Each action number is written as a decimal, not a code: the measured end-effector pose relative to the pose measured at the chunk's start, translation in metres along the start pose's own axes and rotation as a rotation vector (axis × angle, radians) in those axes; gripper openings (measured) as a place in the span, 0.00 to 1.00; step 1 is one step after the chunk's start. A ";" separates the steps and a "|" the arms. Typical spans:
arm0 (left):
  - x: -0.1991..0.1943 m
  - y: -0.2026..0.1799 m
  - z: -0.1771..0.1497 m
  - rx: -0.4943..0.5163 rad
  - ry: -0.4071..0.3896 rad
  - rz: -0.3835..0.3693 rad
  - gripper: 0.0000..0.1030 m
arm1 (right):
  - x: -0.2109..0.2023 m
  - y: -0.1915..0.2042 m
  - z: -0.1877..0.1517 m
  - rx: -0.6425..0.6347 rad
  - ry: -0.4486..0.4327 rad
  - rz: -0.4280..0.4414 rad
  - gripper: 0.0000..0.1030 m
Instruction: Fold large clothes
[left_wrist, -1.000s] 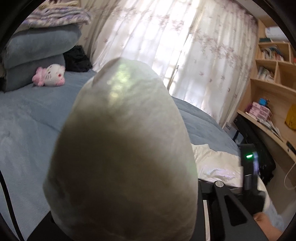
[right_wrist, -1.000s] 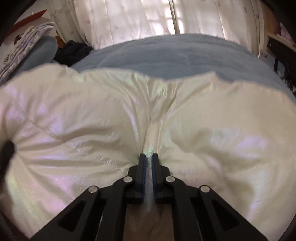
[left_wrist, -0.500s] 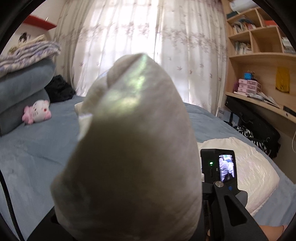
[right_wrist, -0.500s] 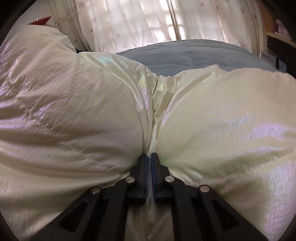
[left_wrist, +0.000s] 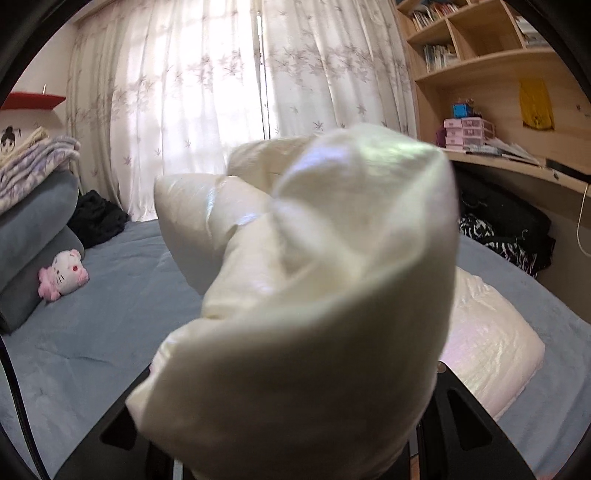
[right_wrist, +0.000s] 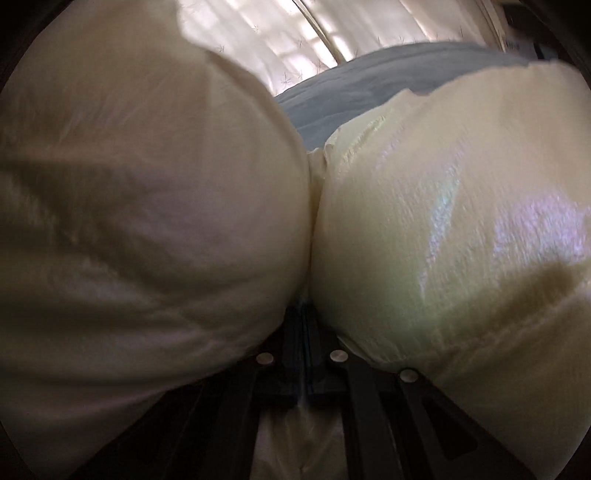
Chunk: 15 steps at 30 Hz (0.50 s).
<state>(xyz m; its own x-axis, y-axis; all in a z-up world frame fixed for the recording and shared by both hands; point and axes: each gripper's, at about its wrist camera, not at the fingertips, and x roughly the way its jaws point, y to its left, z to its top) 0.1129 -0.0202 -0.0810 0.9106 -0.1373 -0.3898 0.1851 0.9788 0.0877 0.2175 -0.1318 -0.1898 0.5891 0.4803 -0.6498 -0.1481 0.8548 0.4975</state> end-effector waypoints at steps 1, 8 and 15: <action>-0.001 -0.003 0.002 0.008 0.002 0.010 0.27 | 0.001 0.002 -0.002 0.018 0.009 0.029 0.05; 0.002 -0.029 0.015 0.093 0.023 0.044 0.29 | 0.004 0.000 -0.003 0.044 0.049 0.086 0.03; 0.004 -0.038 0.037 0.045 0.058 -0.007 0.29 | -0.048 -0.035 0.006 0.219 0.228 0.181 0.02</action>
<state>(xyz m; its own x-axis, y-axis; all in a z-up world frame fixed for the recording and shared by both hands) 0.1230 -0.0631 -0.0521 0.8862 -0.1341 -0.4434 0.2093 0.9698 0.1250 0.1996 -0.1861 -0.1730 0.3727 0.6725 -0.6395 -0.0450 0.7014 0.7113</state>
